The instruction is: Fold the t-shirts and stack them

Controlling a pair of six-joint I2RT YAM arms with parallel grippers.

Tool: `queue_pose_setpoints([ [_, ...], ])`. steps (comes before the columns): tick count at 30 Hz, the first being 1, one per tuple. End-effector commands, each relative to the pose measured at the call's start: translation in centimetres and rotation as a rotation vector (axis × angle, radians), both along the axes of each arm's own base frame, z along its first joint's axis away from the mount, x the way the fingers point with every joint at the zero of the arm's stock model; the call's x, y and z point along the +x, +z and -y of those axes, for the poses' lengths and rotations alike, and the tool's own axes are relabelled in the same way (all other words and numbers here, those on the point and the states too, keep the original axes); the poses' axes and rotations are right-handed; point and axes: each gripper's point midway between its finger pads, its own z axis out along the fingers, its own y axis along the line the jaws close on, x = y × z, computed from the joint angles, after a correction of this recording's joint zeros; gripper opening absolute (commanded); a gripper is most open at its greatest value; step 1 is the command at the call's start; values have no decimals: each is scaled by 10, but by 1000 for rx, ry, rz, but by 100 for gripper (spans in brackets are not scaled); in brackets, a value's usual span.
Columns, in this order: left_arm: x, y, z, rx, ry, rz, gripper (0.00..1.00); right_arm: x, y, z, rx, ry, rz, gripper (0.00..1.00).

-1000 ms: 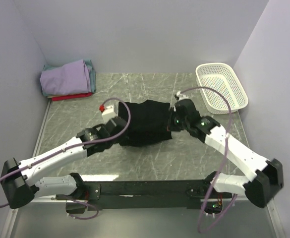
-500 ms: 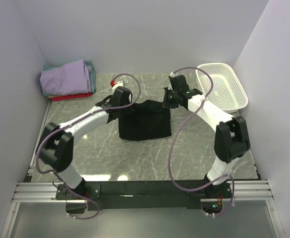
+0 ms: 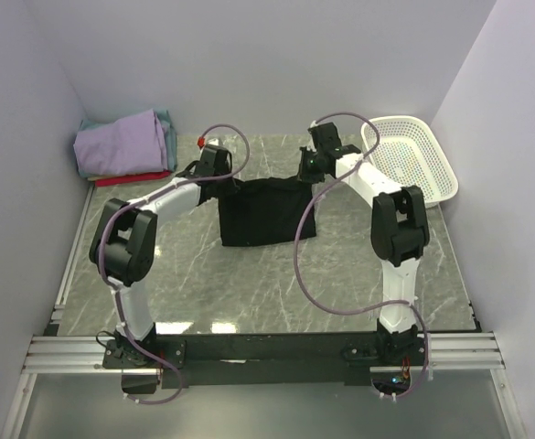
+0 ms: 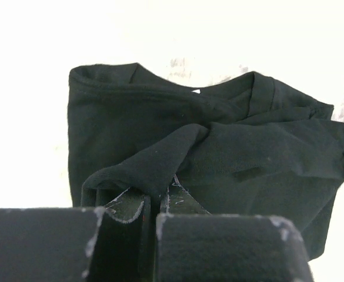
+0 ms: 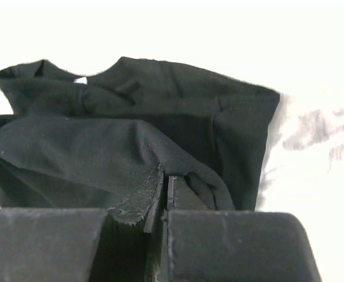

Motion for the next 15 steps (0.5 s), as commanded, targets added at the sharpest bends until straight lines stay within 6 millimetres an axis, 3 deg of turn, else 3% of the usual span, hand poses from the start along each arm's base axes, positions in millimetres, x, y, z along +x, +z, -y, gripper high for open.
queue_pose_setpoints([
  [1,37,27,7,-54,-40,108,1,38,18,1,19,3,79,0],
  [7,76,1,3,-69,-56,122,1,75,9,6,32,-42,102,0],
  [8,81,-2,4,-73,-61,126,1,76,-4,6,28,-43,69,7],
  [9,88,-1,1,-83,-56,131,10,85,4,9,35,-49,91,12],
  [10,90,-7,-1,-89,-44,121,27,88,1,10,33,-56,96,14],
  [11,99,3,1,-113,-48,181,47,94,2,10,43,-56,115,23],
  [12,99,-1,-4,-122,-54,181,76,96,3,13,42,-57,125,42],
  [14,105,-4,-11,-121,-30,183,97,100,10,24,33,-88,172,50],
  [15,109,1,-15,-97,-29,185,100,101,15,29,20,-90,191,55],
])
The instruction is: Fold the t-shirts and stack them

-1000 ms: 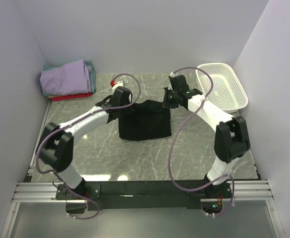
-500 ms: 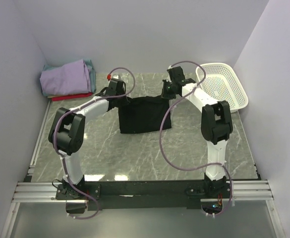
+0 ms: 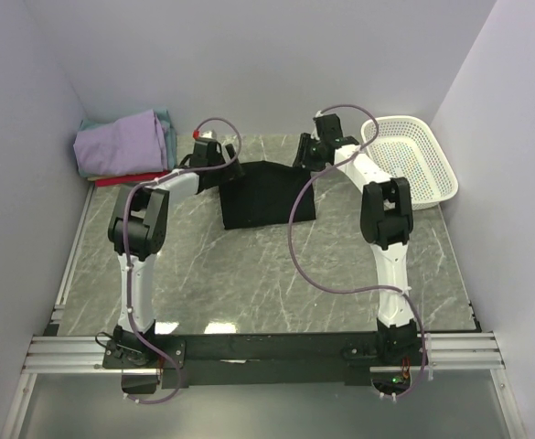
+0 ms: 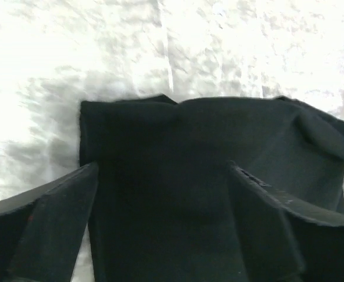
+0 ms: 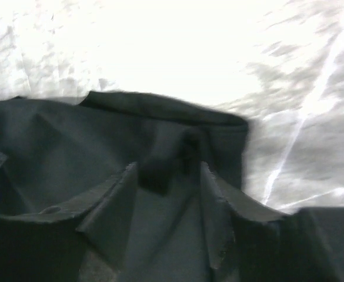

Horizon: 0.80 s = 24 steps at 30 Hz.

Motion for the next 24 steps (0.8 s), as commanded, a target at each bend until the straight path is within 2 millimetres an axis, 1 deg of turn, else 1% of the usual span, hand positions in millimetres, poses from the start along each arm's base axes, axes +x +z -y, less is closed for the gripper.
queue_pose_setpoints([
  [1,32,44,-11,4,22,139,99,22,43,26,-23,-51,162,56],
  [2,33,49,-14,15,31,150,99,20,56,35,-46,-76,201,57],
  [3,31,52,-17,26,27,166,99,18,61,39,-61,-72,220,58],
  [4,29,66,-17,24,25,190,99,15,80,42,-58,-71,254,58],
  [6,25,75,-20,26,23,202,99,6,87,40,-50,-44,257,59],
  [7,22,90,-21,17,26,226,99,3,90,38,-43,-36,257,59],
  [8,20,95,-20,9,24,234,99,-3,97,36,-33,-24,257,59],
  [9,15,104,-18,-6,10,249,99,-8,99,28,3,8,247,59],
  [10,15,112,-15,-25,4,266,100,-11,104,26,16,14,247,59],
  [11,11,115,-12,-44,-9,267,99,-15,102,21,30,28,242,59],
  [12,7,122,-4,-79,-45,274,99,-19,106,14,65,53,244,59],
  [14,6,128,2,-111,-68,278,99,-23,104,5,96,78,219,59],
  [15,1,129,13,-153,-119,272,99,-25,103,0,112,96,204,59],
  [16,1,129,16,-167,-137,274,99,-27,95,-6,131,117,178,58],
  [17,2,132,22,-181,-157,269,99,-27,95,-11,147,126,175,57],
  [18,0,121,31,-207,-199,232,100,-28,93,-16,159,141,163,57],
  [19,-1,117,37,-221,-222,218,99,-30,87,-21,171,160,143,56],
  [20,-1,116,42,-236,-245,212,99,-30,86,-25,176,168,136,56],
  [21,-1,104,44,-245,-238,181,100,-32,83,-30,177,179,126,56],
  [23,-2,95,46,-257,-234,178,99,-34,76,-36,184,194,109,56],
  [24,-3,87,47,-268,-233,157,99,-34,74,-38,186,198,103,56],
])
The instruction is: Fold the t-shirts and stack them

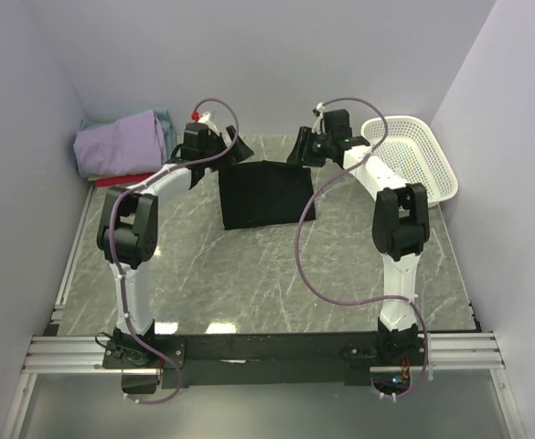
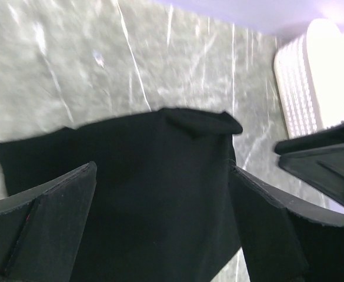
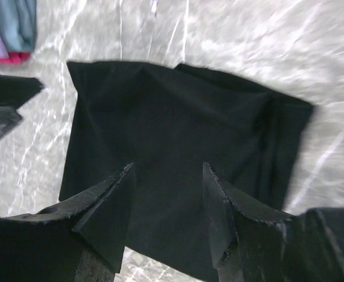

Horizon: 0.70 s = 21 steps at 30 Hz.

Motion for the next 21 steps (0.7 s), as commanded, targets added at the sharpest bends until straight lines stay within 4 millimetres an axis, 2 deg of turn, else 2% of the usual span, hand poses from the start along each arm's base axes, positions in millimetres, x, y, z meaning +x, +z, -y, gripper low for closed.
queue_pose_setpoints([
  [1,-6,-14,22,-73,-86,-41,100,-3,-2,-24,39,66,-27,56],
  [2,-3,-13,25,-78,-97,-39,100,-3,-6,-26,43,70,-41,56],
  [3,-2,-24,28,-85,-107,-65,99,-3,-9,-26,44,72,-53,55],
  [7,2,-37,33,-99,-121,-88,99,2,-24,-31,44,72,-81,55],
  [8,5,-35,33,-101,-121,-82,99,4,-26,-32,44,71,-85,55],
  [9,5,-45,34,-93,-123,-98,99,6,-28,-31,36,65,-85,55],
  [14,14,-55,36,-92,-119,-96,100,28,-40,-31,17,33,-85,57],
  [15,15,-61,37,-93,-122,-106,99,32,-52,-31,13,28,-97,57],
  [16,18,-59,38,-95,-123,-96,99,41,-45,-32,21,22,-70,57],
  [17,21,-59,38,-94,-123,-88,99,46,-47,-33,27,14,-70,57],
  [18,22,-65,39,-93,-129,-97,99,50,-63,-34,26,11,-95,58],
  [19,27,-59,41,-94,-132,-82,99,61,-53,-34,32,-5,-67,58],
  [20,28,-66,41,-86,-132,-94,99,65,-55,-33,39,-18,-70,59],
  [21,29,-67,42,-86,-137,-96,99,69,-68,-30,40,-30,-92,59],
])
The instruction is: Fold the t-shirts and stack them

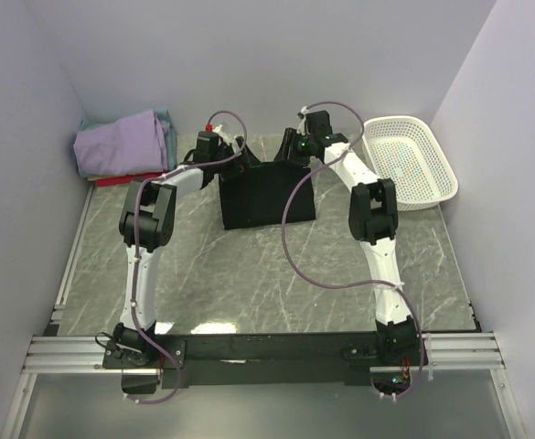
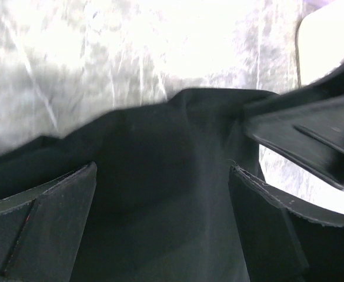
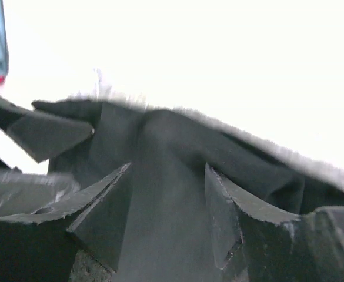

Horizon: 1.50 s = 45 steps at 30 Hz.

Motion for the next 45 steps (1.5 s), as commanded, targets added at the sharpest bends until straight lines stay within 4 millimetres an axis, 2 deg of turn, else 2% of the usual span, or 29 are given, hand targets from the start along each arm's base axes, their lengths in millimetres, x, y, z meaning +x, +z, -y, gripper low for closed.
queue_pose_setpoints([
  [1,19,19,12,-24,-36,73,99,28,3,8,28,-75,12,59],
  [3,21,12,11,-16,-37,62,100,34,2,12,37,-99,25,60],
  [10,23,-1,2,25,-12,61,99,49,6,57,-32,-185,74,62],
  [11,24,4,0,28,-4,75,99,50,6,66,-48,-198,83,62],
  [12,25,6,-3,34,2,85,100,50,25,71,-57,-208,123,62],
  [13,25,6,-5,40,7,89,99,46,17,78,-83,-213,128,62],
  [14,26,11,-7,54,13,104,99,46,22,85,-97,-221,144,62],
  [15,27,13,-9,60,16,110,99,44,36,90,-106,-228,169,62],
  [16,26,15,-11,68,18,111,99,38,33,94,-125,-220,158,62],
  [17,26,23,-12,73,18,131,99,36,38,97,-131,-221,161,62],
  [18,26,29,-13,77,21,141,99,32,54,99,-134,-223,182,62],
  [19,24,30,-14,80,21,143,99,24,49,100,-145,-208,169,63],
  [20,23,45,-15,73,23,172,100,20,51,100,-144,-201,170,63],
  [21,22,51,-16,74,27,184,99,16,62,100,-140,-200,184,63],
  [22,19,52,-18,78,32,184,99,9,55,101,-143,-191,159,64],
  [23,17,66,-19,76,38,205,99,5,55,100,-141,-182,154,64],
  [25,13,73,-24,88,51,216,99,-4,53,99,-143,-166,126,65],
  [26,11,86,-25,92,53,237,100,-8,50,97,-134,-151,115,65],
  [28,6,87,-30,110,64,227,99,-15,44,93,-125,-132,90,66],
  [29,3,97,-32,113,66,242,99,-17,42,91,-114,-121,81,66],
  [31,-5,93,-35,120,69,226,99,-21,34,89,-112,-111,61,68],
  [32,-10,103,-36,110,71,239,99,-22,30,88,-106,-102,51,68],
  [33,-12,103,-36,105,70,245,99,-23,26,87,-105,-100,40,69],
  [34,-19,94,-38,110,71,223,99,-24,24,86,-99,-95,36,72],
  [35,-22,97,-40,111,77,227,100,-24,23,85,-94,-90,34,73],
  [37,-29,85,-42,122,78,202,99,-25,18,82,-84,-73,20,77],
  [41,-35,65,-47,152,79,158,100,-27,4,76,-63,-40,-21,79],
  [45,-39,44,-51,174,97,119,99,-24,-2,69,-37,-21,-48,80],
])
